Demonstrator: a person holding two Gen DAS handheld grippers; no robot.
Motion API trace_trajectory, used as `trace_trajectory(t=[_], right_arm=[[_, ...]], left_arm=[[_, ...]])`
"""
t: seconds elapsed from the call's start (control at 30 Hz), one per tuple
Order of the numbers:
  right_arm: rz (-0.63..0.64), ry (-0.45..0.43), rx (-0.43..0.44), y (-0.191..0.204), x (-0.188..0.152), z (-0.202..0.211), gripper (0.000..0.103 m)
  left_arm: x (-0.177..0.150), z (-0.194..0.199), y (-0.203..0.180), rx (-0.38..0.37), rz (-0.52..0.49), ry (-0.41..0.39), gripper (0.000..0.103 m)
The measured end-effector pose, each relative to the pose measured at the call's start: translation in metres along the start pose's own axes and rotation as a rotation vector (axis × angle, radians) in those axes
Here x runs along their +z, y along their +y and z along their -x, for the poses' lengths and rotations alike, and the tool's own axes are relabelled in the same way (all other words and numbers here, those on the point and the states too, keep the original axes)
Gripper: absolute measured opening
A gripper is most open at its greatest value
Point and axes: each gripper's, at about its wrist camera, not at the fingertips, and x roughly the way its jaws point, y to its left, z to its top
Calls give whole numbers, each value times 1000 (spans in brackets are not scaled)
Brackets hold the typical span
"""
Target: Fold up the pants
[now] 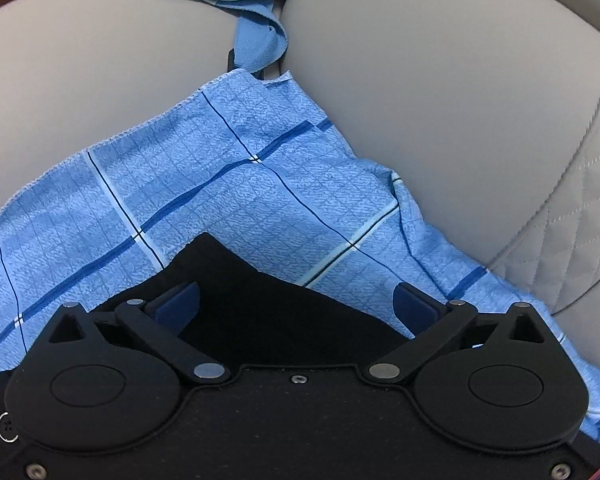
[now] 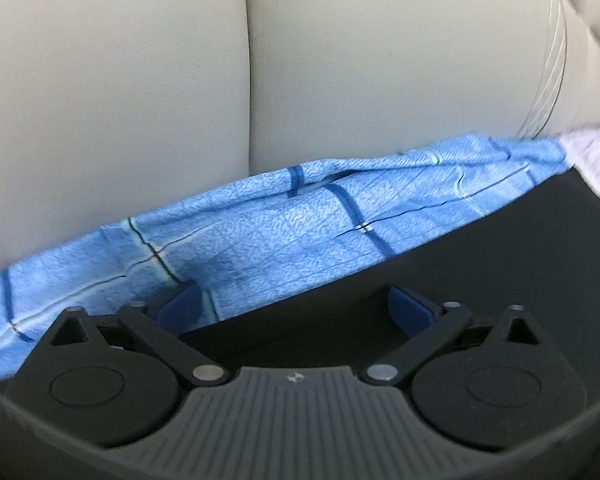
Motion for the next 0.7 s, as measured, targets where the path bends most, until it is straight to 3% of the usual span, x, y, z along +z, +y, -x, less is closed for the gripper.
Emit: trace_trajectory(t=[0.03,0.07,0.1,0.13,0.17,0.23,0.27,0.4,0.6,0.7], right_arm=[[-10,-14,3,-1,-2,2,91],[-8,-36,-15,-2,-3,6,68],[3,-57,-36,-3,-4,11,28],[5,-65,-62,-7,-4,14,10],[-6,-60,-52,-12,-4,16,5],[-38,-52,15,-29,-4,18,4],[-58,-54,42,-39,-4,20,3],[-91,-114,141,-67,-14,48,3],[-117,-249,281,-128,-48,108,3],[-111,-375,233,-164,-82,143,2]], left_arm=[[-1,0,-1,5,-18,-2,102],[-2,0,-3,10,-37,-3,102],[-4,1,-3,17,-51,-8,98],[-5,2,-2,27,-57,-18,90],[-7,4,-1,44,-64,-30,84],[-10,10,2,88,-86,-55,40],[-9,14,5,108,-85,-68,31],[0,31,37,-78,3,-26,2],[-6,82,76,-193,1,-72,2],[-14,108,108,-234,22,-98,2]])
